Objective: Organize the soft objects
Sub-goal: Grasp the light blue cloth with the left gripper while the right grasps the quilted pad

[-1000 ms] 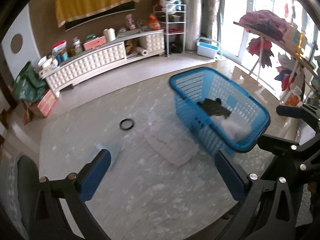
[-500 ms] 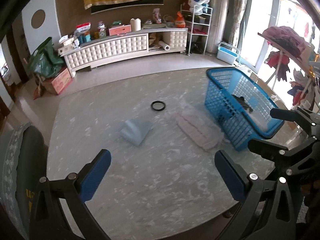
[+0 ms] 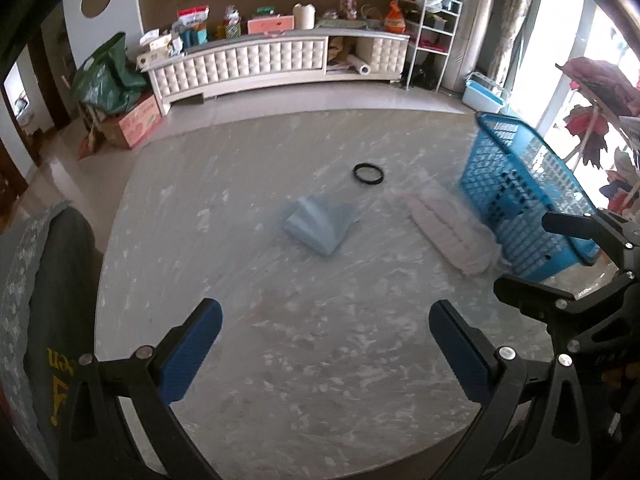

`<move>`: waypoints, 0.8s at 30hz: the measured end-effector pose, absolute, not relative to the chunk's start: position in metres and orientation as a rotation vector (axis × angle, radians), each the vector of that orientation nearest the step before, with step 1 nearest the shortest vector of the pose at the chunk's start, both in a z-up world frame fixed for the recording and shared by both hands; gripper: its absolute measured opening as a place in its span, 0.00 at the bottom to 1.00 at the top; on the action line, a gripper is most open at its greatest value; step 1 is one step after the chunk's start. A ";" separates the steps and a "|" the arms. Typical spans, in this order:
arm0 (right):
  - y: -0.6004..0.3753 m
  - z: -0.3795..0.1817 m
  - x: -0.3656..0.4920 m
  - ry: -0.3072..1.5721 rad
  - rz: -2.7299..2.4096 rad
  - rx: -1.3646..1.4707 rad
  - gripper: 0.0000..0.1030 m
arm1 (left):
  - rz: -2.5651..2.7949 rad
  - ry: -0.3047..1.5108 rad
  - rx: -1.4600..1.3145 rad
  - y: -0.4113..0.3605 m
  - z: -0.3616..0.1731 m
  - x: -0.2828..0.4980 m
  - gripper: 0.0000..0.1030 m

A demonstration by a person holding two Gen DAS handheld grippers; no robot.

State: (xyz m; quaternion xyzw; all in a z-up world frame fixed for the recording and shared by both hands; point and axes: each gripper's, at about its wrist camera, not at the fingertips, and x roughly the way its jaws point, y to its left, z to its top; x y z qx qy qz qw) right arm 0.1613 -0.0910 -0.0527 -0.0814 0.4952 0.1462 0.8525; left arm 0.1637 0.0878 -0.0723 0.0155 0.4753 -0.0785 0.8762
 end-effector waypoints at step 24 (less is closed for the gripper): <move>-0.075 -0.135 0.239 1.177 0.202 -0.151 1.00 | -0.183 1.136 0.010 0.092 -0.160 0.251 1.00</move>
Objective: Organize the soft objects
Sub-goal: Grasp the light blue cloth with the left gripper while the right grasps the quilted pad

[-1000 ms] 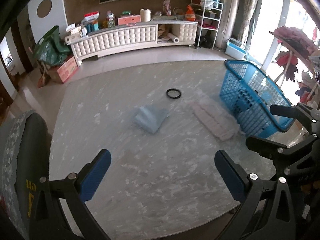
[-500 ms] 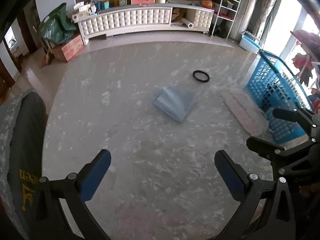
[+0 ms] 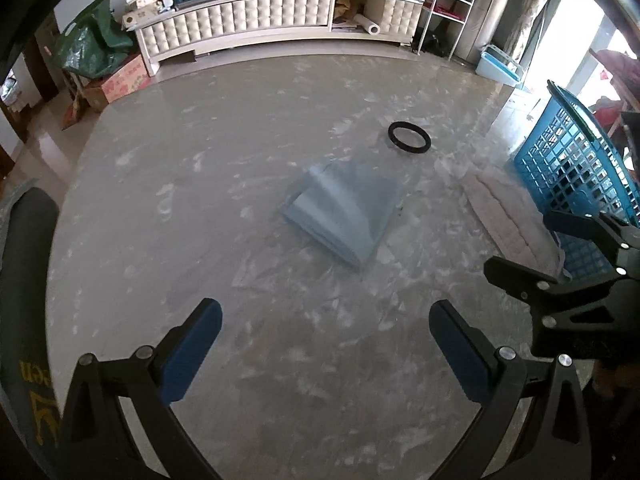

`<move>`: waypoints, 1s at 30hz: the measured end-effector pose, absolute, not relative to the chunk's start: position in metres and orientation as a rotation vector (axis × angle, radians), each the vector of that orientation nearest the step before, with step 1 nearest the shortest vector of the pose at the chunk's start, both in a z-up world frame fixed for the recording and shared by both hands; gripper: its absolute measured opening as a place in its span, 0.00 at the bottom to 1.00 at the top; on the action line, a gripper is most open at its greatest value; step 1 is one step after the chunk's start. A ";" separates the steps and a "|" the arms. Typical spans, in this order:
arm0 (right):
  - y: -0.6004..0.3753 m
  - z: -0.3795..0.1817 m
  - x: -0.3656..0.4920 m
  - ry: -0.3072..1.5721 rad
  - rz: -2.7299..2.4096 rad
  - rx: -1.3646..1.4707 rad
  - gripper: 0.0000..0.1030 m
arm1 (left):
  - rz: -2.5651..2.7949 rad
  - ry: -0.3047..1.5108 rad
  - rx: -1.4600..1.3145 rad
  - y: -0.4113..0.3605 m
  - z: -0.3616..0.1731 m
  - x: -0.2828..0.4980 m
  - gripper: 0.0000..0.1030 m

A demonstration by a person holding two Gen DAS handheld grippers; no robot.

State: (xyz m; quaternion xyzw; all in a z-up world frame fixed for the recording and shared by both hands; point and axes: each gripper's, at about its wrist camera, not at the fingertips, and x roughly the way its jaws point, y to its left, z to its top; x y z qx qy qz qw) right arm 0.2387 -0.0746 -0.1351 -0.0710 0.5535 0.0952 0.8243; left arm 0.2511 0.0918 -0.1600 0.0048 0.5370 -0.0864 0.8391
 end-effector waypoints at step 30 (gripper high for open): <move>-0.109 -0.171 0.240 1.184 0.107 -0.178 0.25 | -0.264 1.120 -0.010 0.092 -0.167 0.287 1.00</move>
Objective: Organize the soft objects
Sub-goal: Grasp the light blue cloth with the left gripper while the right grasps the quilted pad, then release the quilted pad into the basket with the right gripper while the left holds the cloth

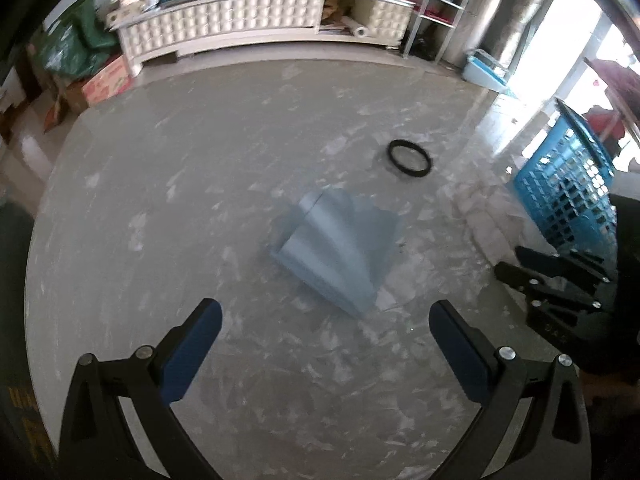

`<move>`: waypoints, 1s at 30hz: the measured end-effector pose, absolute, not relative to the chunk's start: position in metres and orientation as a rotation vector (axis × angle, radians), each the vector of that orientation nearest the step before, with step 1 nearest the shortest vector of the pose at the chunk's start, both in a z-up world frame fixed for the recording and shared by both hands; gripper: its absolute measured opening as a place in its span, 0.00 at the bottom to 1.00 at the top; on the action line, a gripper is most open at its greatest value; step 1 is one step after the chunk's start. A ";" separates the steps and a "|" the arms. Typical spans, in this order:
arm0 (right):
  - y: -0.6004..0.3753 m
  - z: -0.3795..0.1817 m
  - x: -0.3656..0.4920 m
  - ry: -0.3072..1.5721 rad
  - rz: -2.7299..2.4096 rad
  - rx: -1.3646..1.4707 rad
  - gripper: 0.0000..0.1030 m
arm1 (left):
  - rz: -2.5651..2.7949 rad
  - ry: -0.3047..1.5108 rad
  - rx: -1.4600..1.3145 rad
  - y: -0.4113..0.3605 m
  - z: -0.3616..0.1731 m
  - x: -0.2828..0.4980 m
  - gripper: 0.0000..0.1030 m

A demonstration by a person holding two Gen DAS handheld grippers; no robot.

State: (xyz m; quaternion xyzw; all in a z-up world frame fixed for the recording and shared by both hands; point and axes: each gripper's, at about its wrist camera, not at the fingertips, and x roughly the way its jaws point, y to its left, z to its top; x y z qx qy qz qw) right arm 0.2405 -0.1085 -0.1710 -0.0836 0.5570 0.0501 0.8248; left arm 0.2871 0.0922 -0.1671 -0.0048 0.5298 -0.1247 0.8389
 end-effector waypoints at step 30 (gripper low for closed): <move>-0.140 -0.119 0.222 1.161 0.217 -0.026 0.10 | -0.393 1.104 0.184 0.058 -0.177 0.299 0.05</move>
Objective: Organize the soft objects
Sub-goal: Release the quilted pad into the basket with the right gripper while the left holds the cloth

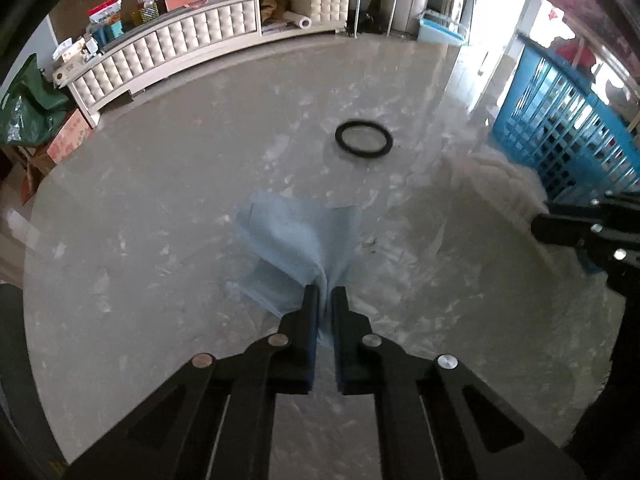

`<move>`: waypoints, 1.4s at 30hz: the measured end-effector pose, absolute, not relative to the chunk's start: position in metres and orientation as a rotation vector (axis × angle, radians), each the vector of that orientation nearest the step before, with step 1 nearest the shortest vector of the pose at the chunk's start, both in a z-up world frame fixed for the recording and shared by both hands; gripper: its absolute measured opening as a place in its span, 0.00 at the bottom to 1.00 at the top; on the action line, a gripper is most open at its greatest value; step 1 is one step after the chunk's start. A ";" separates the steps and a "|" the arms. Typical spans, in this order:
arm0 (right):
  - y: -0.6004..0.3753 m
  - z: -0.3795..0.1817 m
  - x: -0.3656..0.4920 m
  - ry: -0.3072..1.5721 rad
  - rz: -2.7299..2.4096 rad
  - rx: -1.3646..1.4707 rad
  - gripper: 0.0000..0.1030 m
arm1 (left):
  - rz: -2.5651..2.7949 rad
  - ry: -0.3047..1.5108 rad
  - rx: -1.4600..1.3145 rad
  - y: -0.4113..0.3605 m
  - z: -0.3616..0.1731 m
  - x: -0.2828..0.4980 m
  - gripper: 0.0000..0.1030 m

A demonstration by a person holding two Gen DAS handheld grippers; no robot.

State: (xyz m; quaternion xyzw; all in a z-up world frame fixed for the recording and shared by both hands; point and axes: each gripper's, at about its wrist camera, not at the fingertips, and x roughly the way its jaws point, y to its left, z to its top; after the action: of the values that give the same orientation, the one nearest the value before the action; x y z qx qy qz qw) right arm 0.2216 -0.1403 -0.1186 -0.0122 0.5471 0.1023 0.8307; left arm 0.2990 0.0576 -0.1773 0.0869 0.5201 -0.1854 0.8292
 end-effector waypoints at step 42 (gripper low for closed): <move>-0.225 0.025 0.169 0.860 0.102 -0.170 0.10 | -0.408 0.914 -0.001 0.031 -0.042 0.177 0.06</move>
State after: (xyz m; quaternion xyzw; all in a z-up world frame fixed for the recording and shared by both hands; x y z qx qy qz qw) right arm 0.1687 -0.2247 0.0253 -0.0824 0.4161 0.0494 0.9042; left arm 0.1774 0.0305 -0.0416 -0.0005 0.4381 -0.1955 0.8774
